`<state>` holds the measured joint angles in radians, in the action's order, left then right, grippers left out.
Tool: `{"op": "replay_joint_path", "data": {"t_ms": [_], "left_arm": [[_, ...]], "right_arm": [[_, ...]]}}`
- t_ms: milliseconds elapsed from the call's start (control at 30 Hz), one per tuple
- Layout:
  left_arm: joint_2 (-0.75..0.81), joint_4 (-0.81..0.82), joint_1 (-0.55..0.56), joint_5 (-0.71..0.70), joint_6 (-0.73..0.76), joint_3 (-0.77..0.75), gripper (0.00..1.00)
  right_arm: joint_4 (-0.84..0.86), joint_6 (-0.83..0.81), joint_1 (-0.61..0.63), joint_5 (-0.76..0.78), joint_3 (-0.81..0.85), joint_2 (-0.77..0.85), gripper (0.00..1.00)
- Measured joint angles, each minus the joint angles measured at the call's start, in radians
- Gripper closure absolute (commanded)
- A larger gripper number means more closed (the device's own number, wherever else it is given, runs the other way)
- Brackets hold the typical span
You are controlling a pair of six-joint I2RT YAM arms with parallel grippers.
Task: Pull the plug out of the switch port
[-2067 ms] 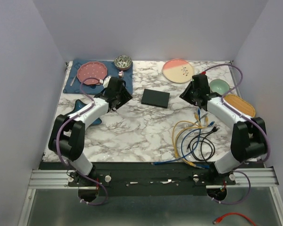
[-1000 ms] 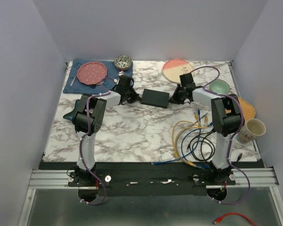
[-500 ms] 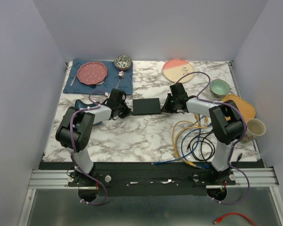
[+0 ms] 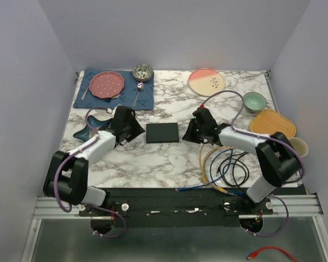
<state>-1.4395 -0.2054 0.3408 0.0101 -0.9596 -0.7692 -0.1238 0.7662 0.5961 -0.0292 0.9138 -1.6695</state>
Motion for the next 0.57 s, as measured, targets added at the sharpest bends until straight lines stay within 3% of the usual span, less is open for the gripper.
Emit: {"op": "replay_joint_path", "data": {"t_ms": [33,167,267,300,567], "left_arm": [[0.038,-0.023,-0.008,-0.019,0.016,-0.019,0.01],[0.219,-0.074,-0.026,-0.11,0.089,-0.099,0.01],[0.345,-0.074,-0.027,-0.152,0.134,-0.107,0.01],[0.369,-0.076,-0.027,-0.159,0.143,-0.107,0.01],[0.404,-0.138,-0.027,-0.167,0.186,-0.076,0.01]], "right_arm": [[-0.017,-0.006,0.001,0.026,-0.011,0.052,0.48],[-0.064,-0.061,0.0,0.111,-0.008,0.268,0.34],[-0.081,-0.109,0.017,0.153,0.008,0.394,0.12],[-0.089,-0.116,0.028,0.164,0.008,0.43,0.0],[-0.086,-0.184,0.1,0.252,-0.086,0.644,0.0]]}}
